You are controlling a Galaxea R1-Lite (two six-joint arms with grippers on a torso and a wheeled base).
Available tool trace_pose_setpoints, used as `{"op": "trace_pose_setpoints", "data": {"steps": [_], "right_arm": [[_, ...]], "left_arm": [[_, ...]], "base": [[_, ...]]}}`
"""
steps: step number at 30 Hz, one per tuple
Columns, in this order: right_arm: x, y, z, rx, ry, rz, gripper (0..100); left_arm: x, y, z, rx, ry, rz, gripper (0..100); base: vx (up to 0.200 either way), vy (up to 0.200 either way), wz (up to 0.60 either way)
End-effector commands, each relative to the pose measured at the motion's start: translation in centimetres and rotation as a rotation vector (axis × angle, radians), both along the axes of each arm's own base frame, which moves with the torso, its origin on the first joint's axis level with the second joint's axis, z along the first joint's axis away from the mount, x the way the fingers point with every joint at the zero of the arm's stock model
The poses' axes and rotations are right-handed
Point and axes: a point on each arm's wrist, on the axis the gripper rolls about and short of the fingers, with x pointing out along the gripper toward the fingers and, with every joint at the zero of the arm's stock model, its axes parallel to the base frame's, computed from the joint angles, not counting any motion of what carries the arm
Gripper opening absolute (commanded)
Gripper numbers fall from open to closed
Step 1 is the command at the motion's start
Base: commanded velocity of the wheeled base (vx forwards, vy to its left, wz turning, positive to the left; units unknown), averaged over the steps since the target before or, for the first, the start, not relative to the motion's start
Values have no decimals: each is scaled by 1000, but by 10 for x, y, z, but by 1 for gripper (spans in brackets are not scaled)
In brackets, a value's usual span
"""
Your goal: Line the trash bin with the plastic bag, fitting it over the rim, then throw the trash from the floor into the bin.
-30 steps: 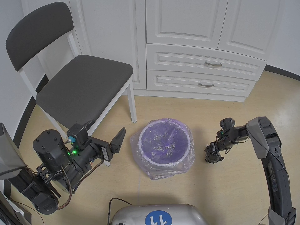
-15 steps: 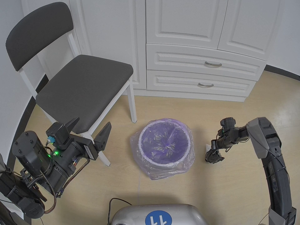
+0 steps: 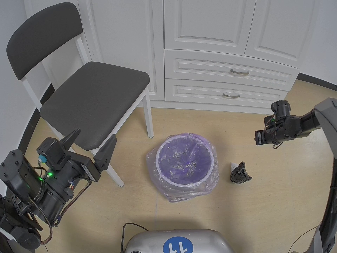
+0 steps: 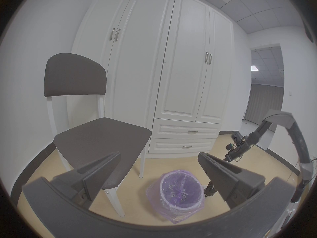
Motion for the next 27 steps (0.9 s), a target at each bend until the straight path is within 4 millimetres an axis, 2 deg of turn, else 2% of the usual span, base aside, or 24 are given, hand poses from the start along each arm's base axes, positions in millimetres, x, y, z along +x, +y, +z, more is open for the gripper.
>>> {"op": "trace_pose_setpoints", "data": {"steps": [1, 2, 4, 5, 6, 7, 8, 10, 11, 12, 13, 14, 17, 22, 27], "right_arm": [[-24, 4, 21, -29, -86, 53, 0], [-14, 3, 9, -34, -70, 59, 100], [-9, 3, 2, -36, -61, 57, 100], [1, 1, -12, -40, -41, 55, 100], [11, 0, -36, -40, 3, 59, 100], [11, 0, -36, -40, 3, 59, 100], [22, -3, -67, -45, 51, 61, 100], [31, -4, -92, -51, 80, 67, 100], [38, -4, -112, -50, 100, 66, 100], [39, -4, -116, -51, 104, 67, 100], [45, -5, -140, -50, 127, 66, 100], [48, -5, -153, -49, 139, 67, 100], [55, -5, -183, -46, 160, 64, 100], [66, -4, -199, -16, 150, 33, 100], [70, 2, -203, 24, 145, 6, 100]], "left_arm": [[-12, 6, 8, -24, -32, -9, 100], [-11, 6, 8, -23, -32, -10, 100], [-11, 5, 8, -24, -34, -11, 100], [-11, 5, 8, -22, -34, -11, 100], [-11, 5, 9, -24, -37, -13, 100], [-11, 5, 9, -24, -37, -13, 100], [-10, 5, 8, -22, -34, -14, 100], [-10, 4, 7, -19, -31, -14, 100], [-10, 4, 6, -16, -27, -16, 100], [-10, 4, 6, -16, -27, -16, 100], [-10, 4, 6, -15, -25, -16, 100], [-10, 4, 6, -16, -24, -16, 100], [-10, 4, 5, -14, -22, -16, 100], [-10, 5, 5, -13, -20, -16, 100], [-6, 2, 2, 4, -11, -15, 100]], "base": [[0, 0, 0], [0, 0, 0], [0, 0, 0], [0, 0, 0], [0, 0, 0], [0, 0, 0], [0, 0, 0], [0, 0, 0], [0, 0, 0], [0, 0, 0], [0, 0, 0], [0, 0, 0], [0, 0, 0], [0, 0, 0], [0, 0, 0]]}}
